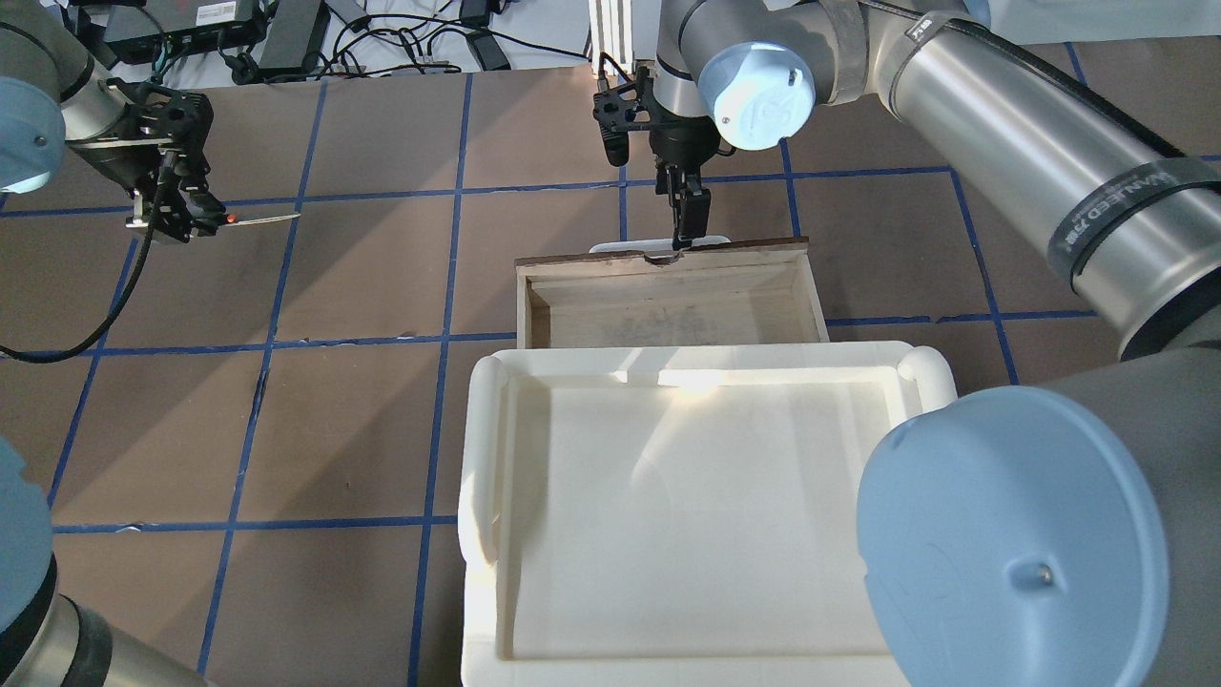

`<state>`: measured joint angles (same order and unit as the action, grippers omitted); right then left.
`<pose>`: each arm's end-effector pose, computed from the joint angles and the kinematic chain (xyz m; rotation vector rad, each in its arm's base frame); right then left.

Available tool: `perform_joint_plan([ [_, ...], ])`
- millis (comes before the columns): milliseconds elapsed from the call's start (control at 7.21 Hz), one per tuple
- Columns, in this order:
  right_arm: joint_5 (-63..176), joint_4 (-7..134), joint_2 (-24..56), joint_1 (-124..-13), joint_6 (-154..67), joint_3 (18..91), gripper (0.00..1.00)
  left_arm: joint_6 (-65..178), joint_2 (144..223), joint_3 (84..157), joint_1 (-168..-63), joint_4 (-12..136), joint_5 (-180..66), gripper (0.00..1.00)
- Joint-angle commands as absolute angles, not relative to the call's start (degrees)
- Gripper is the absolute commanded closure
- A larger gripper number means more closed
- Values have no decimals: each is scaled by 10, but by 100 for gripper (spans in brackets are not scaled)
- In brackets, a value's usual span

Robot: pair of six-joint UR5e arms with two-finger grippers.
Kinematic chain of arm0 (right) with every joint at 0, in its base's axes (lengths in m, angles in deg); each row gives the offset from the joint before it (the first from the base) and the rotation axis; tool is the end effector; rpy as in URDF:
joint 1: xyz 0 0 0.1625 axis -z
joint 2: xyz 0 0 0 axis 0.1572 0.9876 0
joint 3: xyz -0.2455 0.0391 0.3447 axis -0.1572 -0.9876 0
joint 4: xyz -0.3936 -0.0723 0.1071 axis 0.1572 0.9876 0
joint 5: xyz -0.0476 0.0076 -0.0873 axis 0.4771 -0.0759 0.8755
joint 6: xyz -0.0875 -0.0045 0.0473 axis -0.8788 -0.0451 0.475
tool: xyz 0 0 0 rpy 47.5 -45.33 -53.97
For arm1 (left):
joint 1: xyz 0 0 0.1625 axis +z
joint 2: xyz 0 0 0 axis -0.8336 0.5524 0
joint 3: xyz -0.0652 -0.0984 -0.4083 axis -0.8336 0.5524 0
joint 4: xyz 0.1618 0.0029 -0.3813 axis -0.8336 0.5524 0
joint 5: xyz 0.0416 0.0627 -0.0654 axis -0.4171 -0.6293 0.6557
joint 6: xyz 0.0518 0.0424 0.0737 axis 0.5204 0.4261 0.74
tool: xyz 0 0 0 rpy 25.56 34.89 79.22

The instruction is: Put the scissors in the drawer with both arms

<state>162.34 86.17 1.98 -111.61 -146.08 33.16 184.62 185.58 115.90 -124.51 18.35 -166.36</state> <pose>0.2951 -0.6549 0.3030 -2.2576 1.9420 0.0158 0.1079 -0.6342 0.3356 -2.2310 -2.1720 0.0467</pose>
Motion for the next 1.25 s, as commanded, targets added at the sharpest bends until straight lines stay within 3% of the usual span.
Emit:
perform_joint_plan([
  [0, 1604, 846, 48, -1113, -1448, 329, 0, 1846, 1857, 1160, -1247, 184, -1664, 100],
  [416, 1603, 835, 112, -1051, -1389, 332, 0, 1813, 1853, 1161, -1261, 188, -1662, 100],
  [1109, 1639, 788, 215, -1010, -1117, 363, 0, 1629, 1805, 1162, -1421, 216, -1666, 100],
])
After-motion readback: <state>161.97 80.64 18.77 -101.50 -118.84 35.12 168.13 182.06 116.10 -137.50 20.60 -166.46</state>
